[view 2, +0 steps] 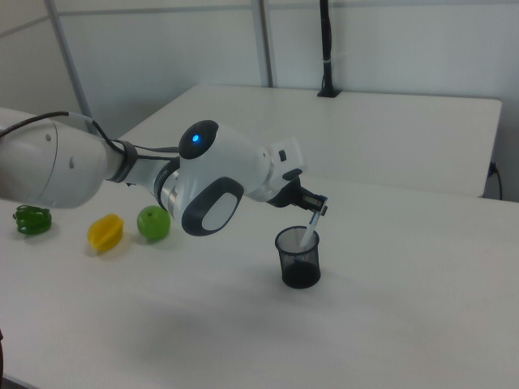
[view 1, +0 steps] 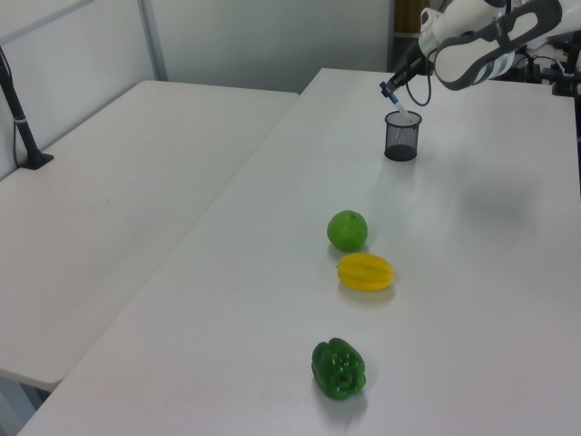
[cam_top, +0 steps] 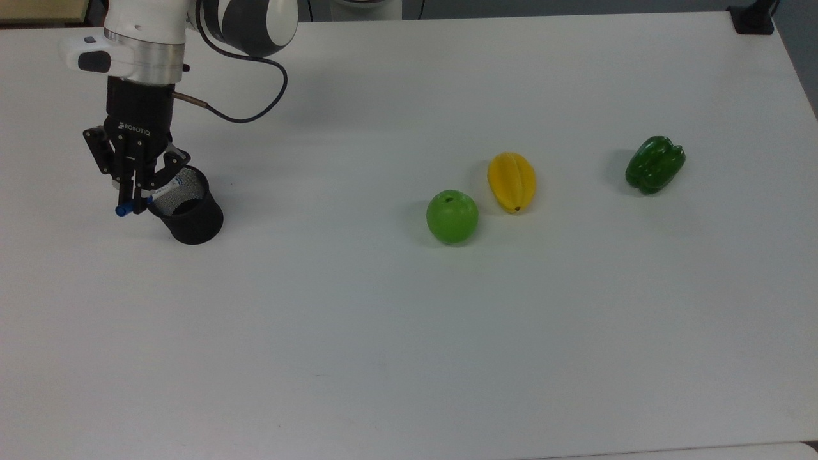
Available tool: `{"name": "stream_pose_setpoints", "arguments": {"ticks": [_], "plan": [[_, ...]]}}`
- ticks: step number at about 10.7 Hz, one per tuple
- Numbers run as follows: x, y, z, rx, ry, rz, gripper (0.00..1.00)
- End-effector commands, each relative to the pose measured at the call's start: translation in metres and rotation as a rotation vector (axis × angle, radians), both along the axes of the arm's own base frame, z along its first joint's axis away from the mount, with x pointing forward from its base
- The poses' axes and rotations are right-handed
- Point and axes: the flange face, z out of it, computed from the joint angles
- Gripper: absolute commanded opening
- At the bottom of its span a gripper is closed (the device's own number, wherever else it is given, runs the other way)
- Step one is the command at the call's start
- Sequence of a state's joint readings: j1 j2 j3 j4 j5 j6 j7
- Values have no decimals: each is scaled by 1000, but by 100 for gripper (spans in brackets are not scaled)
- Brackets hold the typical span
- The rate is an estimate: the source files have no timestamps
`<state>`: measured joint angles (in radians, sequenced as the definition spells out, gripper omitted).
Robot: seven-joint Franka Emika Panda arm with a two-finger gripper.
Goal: Place marker
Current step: 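Lower the marker into the cup and open the gripper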
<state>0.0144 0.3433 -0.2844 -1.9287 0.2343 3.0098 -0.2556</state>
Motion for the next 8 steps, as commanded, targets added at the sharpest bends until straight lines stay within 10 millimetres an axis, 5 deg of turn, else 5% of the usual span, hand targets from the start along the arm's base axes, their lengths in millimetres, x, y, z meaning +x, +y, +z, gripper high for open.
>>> {"name": "stream_pose_setpoints", "arguments": {"ticks": [1,4,8], "plan": [[-5,7,3,-4,-14,18,0],[-2,17,2,3,-14,33,0],[-1,25,1,15,-15,37,40]]}}
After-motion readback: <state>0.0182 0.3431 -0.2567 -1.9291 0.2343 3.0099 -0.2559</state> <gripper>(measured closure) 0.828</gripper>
